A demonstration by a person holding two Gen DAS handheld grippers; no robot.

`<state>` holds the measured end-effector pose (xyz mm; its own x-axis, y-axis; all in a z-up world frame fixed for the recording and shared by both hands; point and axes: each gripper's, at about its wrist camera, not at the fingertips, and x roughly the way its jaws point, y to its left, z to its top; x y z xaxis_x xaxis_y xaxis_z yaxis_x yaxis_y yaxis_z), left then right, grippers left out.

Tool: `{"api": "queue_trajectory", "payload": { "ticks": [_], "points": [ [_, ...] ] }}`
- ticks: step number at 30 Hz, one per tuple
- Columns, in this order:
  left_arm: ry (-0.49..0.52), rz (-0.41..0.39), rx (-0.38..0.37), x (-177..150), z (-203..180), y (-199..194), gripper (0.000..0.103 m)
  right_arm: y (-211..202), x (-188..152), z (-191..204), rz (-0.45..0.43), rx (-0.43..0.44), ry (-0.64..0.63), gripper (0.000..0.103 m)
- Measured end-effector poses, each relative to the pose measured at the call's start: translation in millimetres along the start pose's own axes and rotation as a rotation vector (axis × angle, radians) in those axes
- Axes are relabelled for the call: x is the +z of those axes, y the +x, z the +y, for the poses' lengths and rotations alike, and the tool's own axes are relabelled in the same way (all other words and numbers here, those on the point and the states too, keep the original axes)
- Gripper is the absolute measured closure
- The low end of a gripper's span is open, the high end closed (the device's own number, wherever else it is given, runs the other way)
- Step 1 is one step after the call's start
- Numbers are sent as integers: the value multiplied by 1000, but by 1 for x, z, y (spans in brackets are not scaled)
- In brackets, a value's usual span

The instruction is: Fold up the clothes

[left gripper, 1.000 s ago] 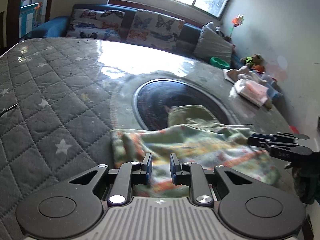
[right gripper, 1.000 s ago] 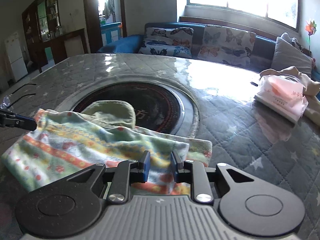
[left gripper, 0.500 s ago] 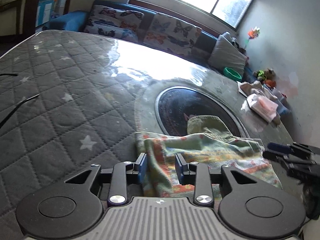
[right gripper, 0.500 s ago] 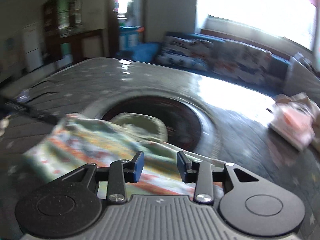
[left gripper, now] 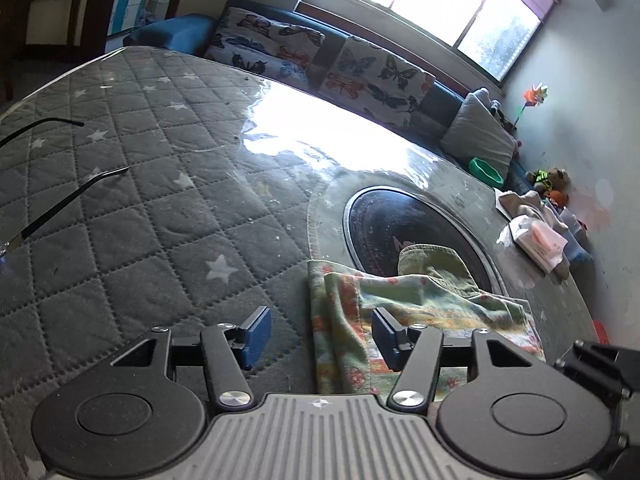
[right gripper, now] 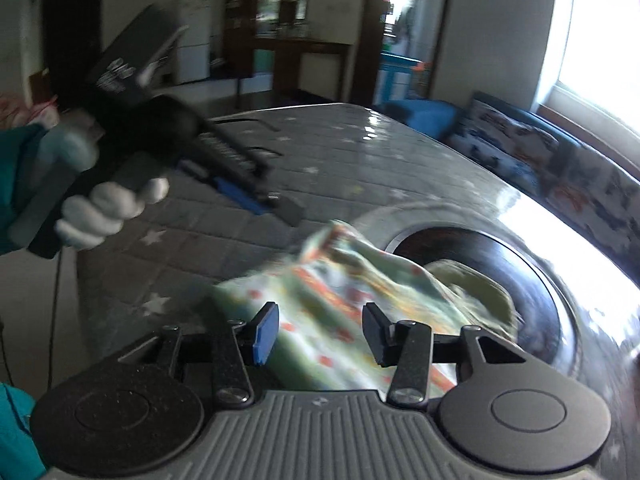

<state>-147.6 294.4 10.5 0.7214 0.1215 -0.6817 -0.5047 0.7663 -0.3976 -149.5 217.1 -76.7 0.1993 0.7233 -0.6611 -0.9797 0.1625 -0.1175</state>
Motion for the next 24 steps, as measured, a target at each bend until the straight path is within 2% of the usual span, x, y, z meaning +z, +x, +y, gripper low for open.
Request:
{"api": "queue_trajectory", "payload": {
  "ticks": [8,15,24],
  "points": [
    [-43,1,4,-2,6,-4,34,18,9,42,20,32,-142,54],
    [-88,17,8,-3,10,-3,28,39,5,72,56,10,-258,54],
    [-99,35,19,-3,12,0,22,56,2,82,79,-37,-306,57]
  ]
}}
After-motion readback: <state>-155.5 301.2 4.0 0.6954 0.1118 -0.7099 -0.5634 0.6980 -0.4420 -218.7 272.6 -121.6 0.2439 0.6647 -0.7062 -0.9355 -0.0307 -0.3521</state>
